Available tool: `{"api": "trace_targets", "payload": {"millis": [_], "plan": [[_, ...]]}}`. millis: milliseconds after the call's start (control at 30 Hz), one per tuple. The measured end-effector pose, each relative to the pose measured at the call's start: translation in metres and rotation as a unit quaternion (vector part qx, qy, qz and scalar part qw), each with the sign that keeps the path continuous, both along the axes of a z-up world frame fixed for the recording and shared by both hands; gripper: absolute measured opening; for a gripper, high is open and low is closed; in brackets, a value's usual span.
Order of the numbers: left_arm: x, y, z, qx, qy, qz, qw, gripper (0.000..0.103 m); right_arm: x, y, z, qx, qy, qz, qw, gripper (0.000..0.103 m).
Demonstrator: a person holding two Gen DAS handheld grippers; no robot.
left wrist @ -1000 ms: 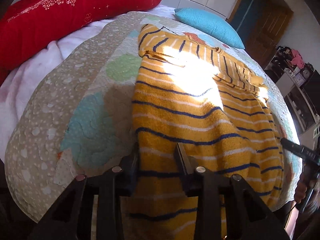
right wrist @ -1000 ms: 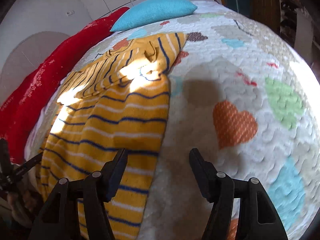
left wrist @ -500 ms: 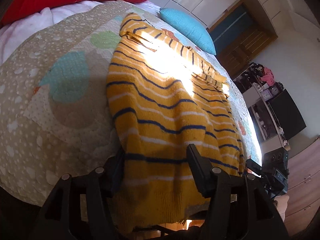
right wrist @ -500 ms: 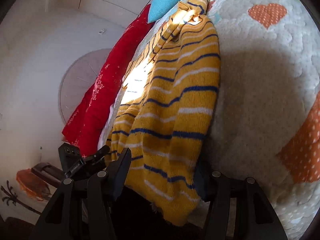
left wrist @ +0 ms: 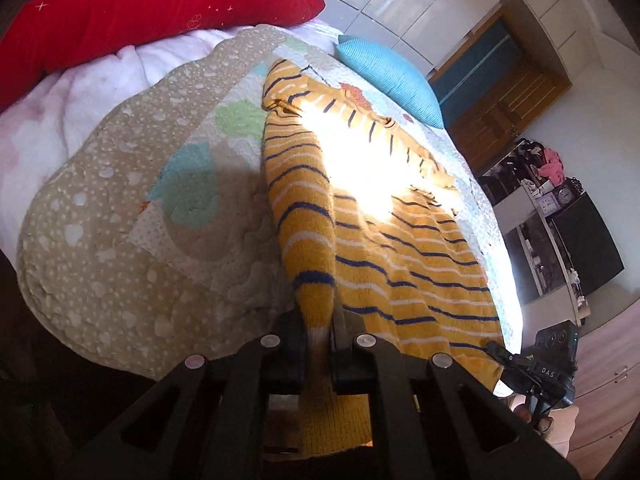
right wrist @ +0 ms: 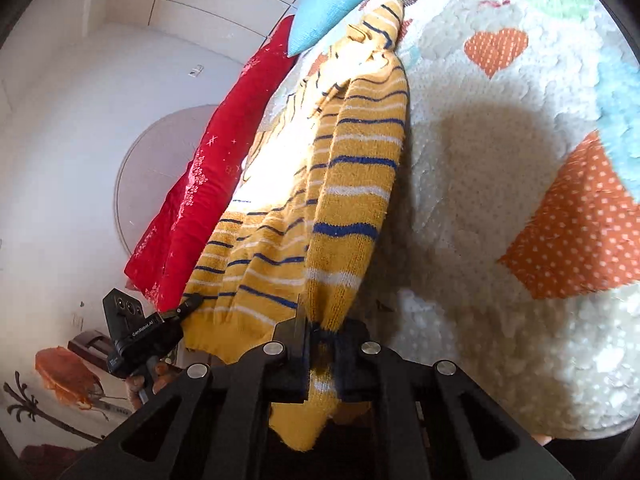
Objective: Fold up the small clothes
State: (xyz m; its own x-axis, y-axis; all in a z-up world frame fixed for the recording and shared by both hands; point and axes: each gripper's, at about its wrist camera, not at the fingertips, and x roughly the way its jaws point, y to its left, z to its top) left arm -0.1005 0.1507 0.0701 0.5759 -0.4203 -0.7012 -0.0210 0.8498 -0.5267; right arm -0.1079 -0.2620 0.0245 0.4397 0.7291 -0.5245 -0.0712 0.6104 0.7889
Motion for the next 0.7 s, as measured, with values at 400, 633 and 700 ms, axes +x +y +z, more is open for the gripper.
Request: {"api": "trace_targets", "payload": {"millis": [400, 633, 700], "plan": [[-0.029, 0.004, -0.041, -0.019, 0.06, 0.017, 0.9979, 0.007, -0.028, 0.0, -0.014, -0.031, 0.039, -0.002, 0.999, 0.009], [0.019, 0.012, -0.005, -0.028, 0.012, 0.019, 0.9994, 0.007, 0.014, 0.006, 0.023, -0.068, -0.016, 0.009, 0.997, 0.009], [0.051, 0.011, 0.009, -0.034, -0.008, 0.02, 0.9992, 0.007, 0.042, 0.009, 0.041, -0.079, -0.038, 0.007, 0.996, 0.009]]}}
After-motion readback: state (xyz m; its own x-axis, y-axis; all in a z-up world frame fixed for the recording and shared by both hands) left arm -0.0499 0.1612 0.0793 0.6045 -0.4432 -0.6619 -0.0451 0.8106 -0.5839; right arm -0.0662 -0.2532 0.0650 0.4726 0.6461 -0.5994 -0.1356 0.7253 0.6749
